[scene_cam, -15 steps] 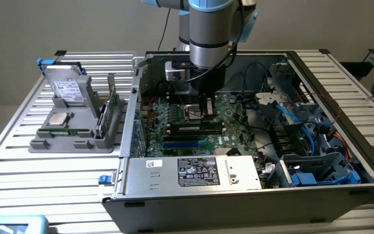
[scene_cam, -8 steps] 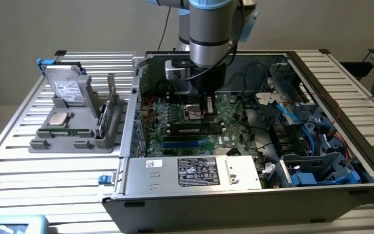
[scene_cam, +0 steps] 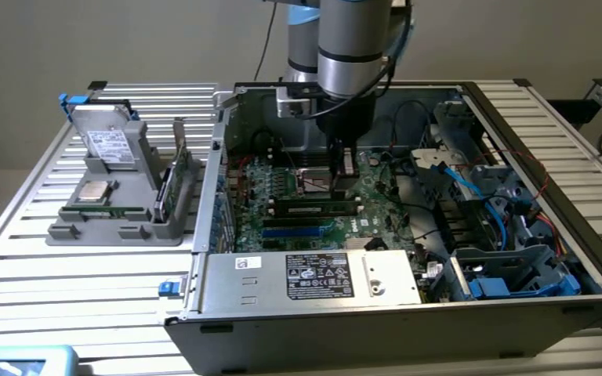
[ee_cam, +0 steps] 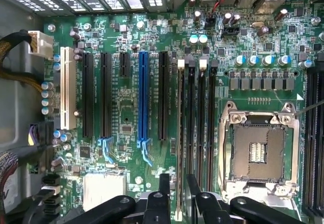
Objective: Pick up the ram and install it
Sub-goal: 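Insert the ram into the slot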
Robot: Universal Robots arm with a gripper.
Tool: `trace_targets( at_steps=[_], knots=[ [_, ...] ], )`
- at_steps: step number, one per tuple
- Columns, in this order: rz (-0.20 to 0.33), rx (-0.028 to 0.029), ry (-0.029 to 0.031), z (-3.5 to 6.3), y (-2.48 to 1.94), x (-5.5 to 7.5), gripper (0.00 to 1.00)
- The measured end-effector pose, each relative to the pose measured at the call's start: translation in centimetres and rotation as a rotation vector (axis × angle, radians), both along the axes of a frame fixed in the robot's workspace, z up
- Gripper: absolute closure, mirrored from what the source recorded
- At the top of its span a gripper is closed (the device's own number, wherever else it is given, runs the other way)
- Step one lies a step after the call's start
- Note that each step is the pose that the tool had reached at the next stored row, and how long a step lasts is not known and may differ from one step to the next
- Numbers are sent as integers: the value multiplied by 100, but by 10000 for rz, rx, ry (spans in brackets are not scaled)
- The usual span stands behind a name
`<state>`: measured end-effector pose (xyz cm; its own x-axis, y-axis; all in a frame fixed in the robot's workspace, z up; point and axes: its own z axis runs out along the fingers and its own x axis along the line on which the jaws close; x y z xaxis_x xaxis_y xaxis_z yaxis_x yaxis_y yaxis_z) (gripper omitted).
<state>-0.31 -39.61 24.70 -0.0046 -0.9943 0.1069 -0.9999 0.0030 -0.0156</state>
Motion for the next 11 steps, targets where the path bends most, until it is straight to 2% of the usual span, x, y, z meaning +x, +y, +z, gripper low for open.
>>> trace_targets(
  at_steps=[1, 2, 5, 7, 11],
  knots=[
    [0, -1, 34, 13, 0, 35, 73],
    [0, 0, 43, 22, 0, 66, 73],
    [1, 3, 43, 29, 0, 137, 73],
    [1, 1, 81, 31, -1, 141, 73],
    [1, 0, 81, 31, -1, 141, 73]
  ],
)
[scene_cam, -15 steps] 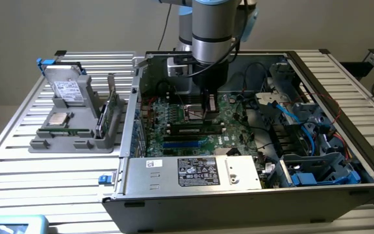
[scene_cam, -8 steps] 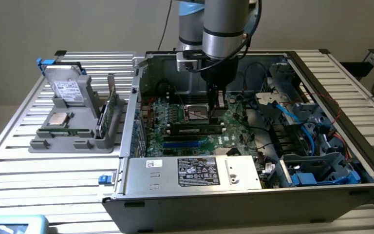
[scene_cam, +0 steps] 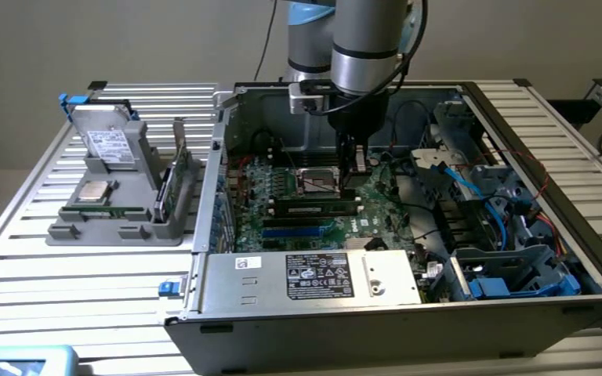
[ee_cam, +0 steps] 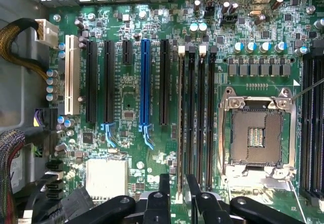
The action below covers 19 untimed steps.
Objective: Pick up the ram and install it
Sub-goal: 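Insert the ram into the slot, then press down the ram until it locks into place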
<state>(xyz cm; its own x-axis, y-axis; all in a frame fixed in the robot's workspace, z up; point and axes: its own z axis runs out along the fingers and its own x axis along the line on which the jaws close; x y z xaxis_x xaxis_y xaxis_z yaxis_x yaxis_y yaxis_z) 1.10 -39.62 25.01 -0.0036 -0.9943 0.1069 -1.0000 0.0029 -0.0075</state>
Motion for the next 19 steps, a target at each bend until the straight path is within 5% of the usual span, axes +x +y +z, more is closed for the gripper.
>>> trace_targets(
  at_steps=[5, 10, 14, 19],
  knots=[
    [0, 0, 0, 0, 0, 0, 73],
    [0, 0, 0, 0, 0, 0, 88],
    [-5, -2, 0, -7, 0, 0, 89],
    [-26, -132, 0, -53, 44, 0, 89]
  ],
)
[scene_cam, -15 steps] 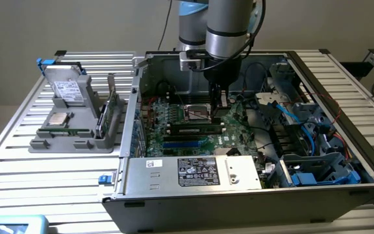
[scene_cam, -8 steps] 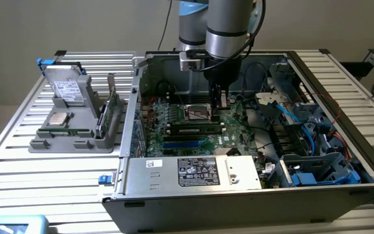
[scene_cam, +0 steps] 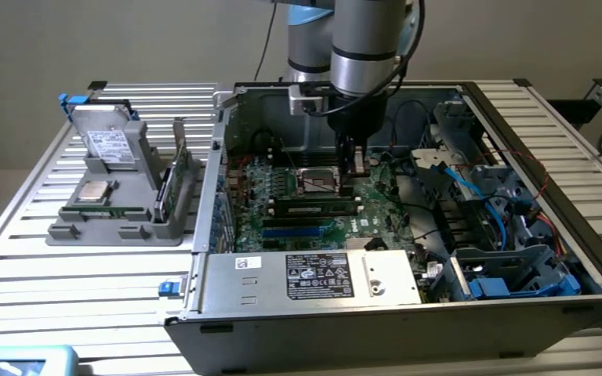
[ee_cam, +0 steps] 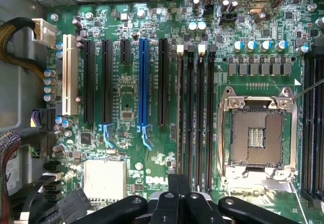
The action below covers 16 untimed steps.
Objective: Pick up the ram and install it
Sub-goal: 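Press down the ram until it locks into place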
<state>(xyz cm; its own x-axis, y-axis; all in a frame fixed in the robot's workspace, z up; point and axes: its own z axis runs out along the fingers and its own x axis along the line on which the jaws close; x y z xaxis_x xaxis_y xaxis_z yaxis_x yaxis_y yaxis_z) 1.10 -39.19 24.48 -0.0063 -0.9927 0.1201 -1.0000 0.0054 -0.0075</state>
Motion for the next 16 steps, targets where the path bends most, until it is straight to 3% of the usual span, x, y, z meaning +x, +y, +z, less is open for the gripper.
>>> trace_targets(
  at_steps=[3, 16],
  knots=[
    [-40, -135, 1, -20, 7, 0, 89],
    [-410, -129, 2, -94, 24, -30, 89]
  ],
)
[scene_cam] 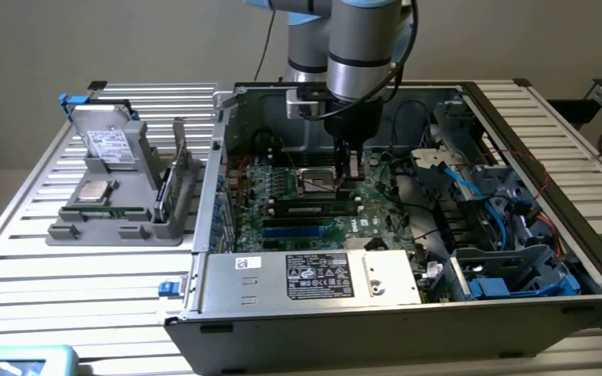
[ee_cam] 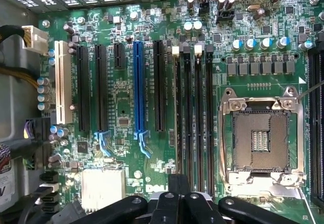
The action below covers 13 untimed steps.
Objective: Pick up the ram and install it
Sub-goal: 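Press down the ram until it locks into place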
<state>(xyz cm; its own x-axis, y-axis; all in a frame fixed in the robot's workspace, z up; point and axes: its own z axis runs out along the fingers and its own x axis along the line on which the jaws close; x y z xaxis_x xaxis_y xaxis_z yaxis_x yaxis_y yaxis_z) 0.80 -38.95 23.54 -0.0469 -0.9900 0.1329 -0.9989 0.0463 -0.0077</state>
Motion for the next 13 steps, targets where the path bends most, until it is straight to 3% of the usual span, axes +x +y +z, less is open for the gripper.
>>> trace_targets(
  at_steps=[7, 13],
  knots=[
    [-43, 3, -2, -11, -5, 5, 89],
    [-42, 10, -49, -15, -5, 5, 89]
  ],
)
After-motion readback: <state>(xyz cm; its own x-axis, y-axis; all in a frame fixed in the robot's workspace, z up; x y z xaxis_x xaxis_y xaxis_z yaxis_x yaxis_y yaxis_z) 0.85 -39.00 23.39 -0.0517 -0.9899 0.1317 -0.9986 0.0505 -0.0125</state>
